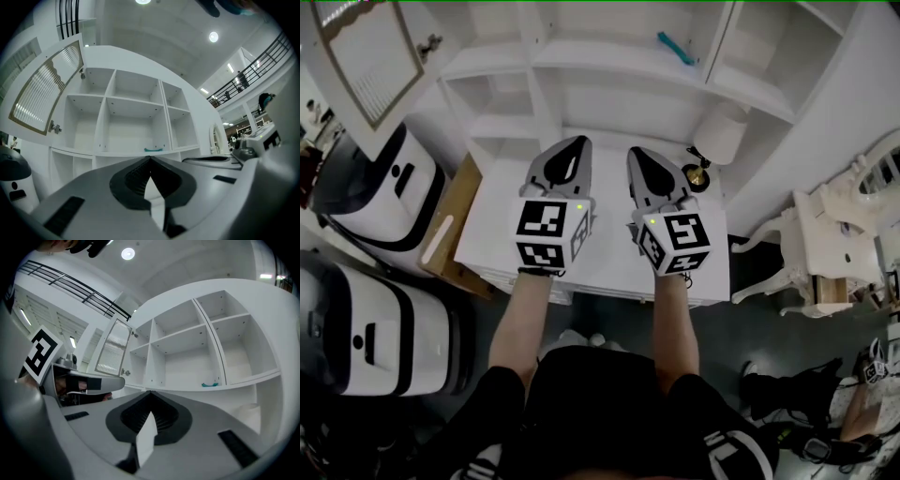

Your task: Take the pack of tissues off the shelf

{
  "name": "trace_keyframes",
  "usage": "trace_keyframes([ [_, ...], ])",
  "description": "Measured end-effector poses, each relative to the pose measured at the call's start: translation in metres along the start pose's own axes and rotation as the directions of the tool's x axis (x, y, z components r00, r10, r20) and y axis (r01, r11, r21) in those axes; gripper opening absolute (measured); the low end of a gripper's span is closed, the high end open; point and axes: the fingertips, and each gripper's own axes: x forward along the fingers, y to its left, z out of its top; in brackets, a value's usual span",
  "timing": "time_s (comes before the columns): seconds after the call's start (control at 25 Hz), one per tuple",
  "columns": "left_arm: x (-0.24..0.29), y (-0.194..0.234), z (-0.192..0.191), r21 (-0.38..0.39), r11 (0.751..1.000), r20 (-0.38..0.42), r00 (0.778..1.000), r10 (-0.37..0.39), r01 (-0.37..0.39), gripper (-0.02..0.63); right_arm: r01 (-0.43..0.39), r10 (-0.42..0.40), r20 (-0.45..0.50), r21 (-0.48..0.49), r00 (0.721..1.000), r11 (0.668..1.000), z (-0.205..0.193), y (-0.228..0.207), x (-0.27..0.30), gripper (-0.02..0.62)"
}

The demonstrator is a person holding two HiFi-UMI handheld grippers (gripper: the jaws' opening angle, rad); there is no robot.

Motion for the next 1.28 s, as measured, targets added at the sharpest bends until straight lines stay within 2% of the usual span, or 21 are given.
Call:
trace_keyframes([
  [0.36, 0.033, 0.034, 0.04, 0.014, 0.999, 0.051, 0.998, -0.039, 0.038, 0.011, -0.042, 0.049, 0.068, -0.091, 0.997, 0.995, 0.042, 0.002, 0.053, 0.018],
  [0.6, 0.049, 0.065, 0.077, 0.109, 0.994, 0.142, 0.99, -0.012, -0.004, 0.011, -0.058, 0.079, 0.124, -0.163, 0.989, 0.985, 0.085, 0.003, 0.088, 0.018],
  [0.8, 0.057, 0.08, 0.099, 0.119, 0.993, 0.177, 0.984, 0.004, -0.025, 0.011, -0.058, 0.09, 0.149, -0.207, 0.985, 0.977, 0.111, -0.001, 0.109, 0.018],
  [1.08, 0.078, 0.088, 0.131, 0.134, 0.991, 0.212, 0.976, -0.042, 0.014, 0.011, -0.075, 0.112, 0.154, -0.225, 0.982, 0.971, 0.143, -0.013, 0.136, 0.018],
  [1.28, 0.096, 0.089, 0.15, 0.194, 0.98, 0.214, 0.974, -0.075, 0.033, 0.011, -0.074, 0.12, 0.166, -0.262, 0.979, 0.962, 0.164, -0.02, 0.149, 0.018],
])
